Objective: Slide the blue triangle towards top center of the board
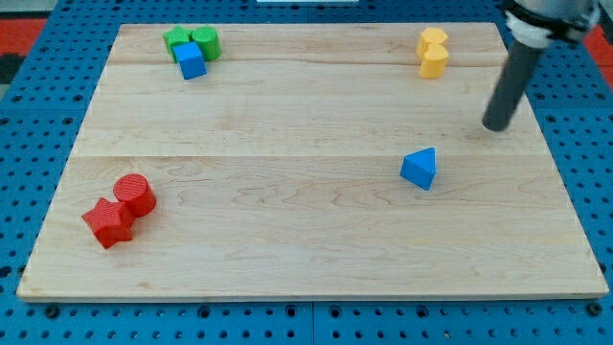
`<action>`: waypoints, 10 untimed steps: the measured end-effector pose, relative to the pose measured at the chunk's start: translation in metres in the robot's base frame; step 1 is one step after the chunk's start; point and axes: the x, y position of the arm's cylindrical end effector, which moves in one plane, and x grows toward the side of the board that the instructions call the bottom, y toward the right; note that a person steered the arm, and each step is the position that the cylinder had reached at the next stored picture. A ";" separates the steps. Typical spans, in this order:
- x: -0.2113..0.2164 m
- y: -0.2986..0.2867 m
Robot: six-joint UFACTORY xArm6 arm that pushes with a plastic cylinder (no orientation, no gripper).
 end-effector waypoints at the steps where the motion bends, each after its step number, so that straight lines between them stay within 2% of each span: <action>1: 0.052 -0.002; 2: 0.067 -0.043; 4: 0.054 -0.139; 5: 0.041 -0.165; 10: -0.056 -0.170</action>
